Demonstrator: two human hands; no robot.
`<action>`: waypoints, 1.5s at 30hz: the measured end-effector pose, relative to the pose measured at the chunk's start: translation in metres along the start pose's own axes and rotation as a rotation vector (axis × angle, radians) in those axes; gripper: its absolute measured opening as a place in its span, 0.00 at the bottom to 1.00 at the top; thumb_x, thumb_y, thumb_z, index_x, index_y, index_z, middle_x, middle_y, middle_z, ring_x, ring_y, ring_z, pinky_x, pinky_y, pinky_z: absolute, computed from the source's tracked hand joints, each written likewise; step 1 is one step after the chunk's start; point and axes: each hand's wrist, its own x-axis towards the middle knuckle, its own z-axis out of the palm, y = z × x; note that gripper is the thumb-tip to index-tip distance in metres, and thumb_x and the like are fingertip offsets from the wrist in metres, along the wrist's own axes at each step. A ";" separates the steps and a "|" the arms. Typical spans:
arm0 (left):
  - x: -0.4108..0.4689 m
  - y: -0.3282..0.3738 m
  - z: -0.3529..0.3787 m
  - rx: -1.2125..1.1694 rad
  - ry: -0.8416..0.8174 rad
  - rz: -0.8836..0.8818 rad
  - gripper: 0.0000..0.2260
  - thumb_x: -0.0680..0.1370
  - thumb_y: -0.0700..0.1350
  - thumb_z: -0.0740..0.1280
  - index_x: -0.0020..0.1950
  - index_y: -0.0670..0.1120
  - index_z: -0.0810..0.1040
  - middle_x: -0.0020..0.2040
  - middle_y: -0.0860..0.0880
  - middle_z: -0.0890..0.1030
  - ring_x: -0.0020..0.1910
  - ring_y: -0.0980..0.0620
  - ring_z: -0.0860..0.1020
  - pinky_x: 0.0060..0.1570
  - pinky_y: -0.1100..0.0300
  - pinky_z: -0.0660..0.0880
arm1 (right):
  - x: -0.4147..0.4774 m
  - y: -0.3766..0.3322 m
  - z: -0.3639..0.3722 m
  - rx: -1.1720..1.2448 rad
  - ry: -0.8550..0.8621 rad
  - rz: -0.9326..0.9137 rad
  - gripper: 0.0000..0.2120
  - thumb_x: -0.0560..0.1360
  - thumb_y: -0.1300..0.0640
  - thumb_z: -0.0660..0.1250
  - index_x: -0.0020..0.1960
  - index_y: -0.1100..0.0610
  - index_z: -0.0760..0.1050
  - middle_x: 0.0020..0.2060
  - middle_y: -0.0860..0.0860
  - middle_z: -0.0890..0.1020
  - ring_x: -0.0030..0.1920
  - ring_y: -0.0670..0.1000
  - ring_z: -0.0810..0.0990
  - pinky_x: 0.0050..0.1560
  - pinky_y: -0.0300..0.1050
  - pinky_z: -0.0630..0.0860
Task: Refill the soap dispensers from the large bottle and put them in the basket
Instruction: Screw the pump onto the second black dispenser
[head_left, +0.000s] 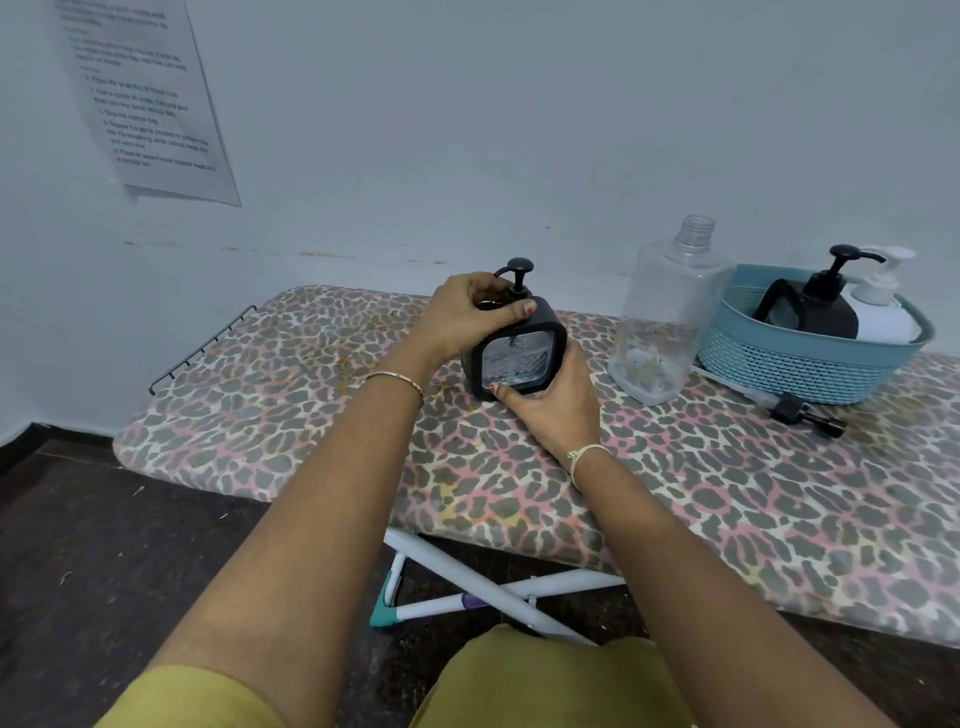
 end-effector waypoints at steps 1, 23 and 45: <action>-0.003 0.000 0.004 0.012 0.046 0.000 0.13 0.67 0.56 0.77 0.46 0.52 0.80 0.47 0.53 0.84 0.50 0.55 0.82 0.56 0.52 0.77 | 0.000 0.000 0.000 -0.004 0.001 -0.006 0.40 0.61 0.42 0.78 0.65 0.53 0.65 0.58 0.50 0.75 0.59 0.53 0.76 0.57 0.54 0.76; -0.002 0.000 0.011 0.001 0.159 0.062 0.14 0.67 0.51 0.78 0.40 0.50 0.74 0.45 0.51 0.83 0.46 0.53 0.82 0.52 0.48 0.78 | -0.001 -0.001 0.001 -0.027 0.006 -0.013 0.40 0.61 0.43 0.79 0.65 0.54 0.65 0.58 0.50 0.74 0.59 0.52 0.76 0.56 0.54 0.76; -0.005 0.003 0.008 0.046 0.143 0.011 0.15 0.65 0.57 0.78 0.44 0.54 0.78 0.44 0.57 0.83 0.46 0.58 0.81 0.52 0.57 0.78 | -0.001 -0.004 0.000 -0.036 -0.006 -0.005 0.40 0.61 0.43 0.78 0.65 0.54 0.64 0.58 0.50 0.75 0.58 0.52 0.76 0.56 0.52 0.76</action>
